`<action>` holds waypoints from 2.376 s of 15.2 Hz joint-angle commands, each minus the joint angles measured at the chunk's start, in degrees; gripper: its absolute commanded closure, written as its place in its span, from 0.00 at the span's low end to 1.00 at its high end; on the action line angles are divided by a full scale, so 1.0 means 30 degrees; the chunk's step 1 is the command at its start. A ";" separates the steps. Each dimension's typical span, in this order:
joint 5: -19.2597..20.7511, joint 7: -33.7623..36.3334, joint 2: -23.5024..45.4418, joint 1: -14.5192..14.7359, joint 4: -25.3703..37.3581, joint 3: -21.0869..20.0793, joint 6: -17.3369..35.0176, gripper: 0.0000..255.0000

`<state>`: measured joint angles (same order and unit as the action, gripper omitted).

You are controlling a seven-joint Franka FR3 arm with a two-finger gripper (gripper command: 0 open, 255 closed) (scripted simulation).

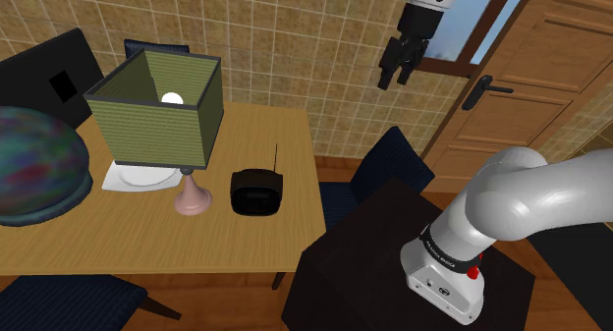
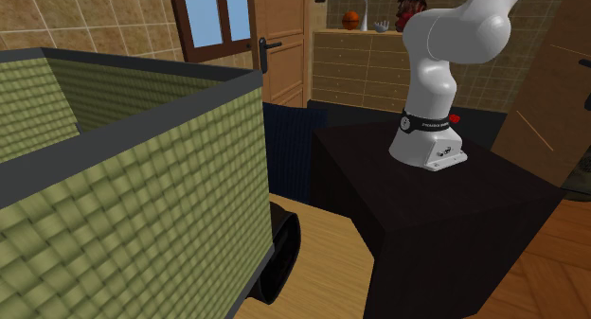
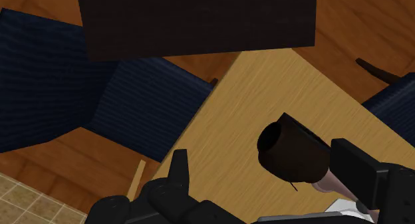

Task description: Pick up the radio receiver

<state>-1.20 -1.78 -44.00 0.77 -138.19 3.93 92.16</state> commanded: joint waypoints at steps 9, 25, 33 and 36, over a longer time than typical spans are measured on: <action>0.0059 -0.3877 0.3767 0.1786 -0.1281 0.0379 0.5846 0.00; -0.1408 -1.1775 1.3708 0.5147 0.0533 0.0025 1.5524 0.00; -0.2051 -1.3474 1.6538 0.5548 0.1050 -0.0405 1.8105 0.00; -0.2216 -1.3625 1.7073 0.5538 0.0938 -0.0445 1.8746 0.00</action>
<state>-7.66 -42.41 6.78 17.44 -135.15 2.61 147.71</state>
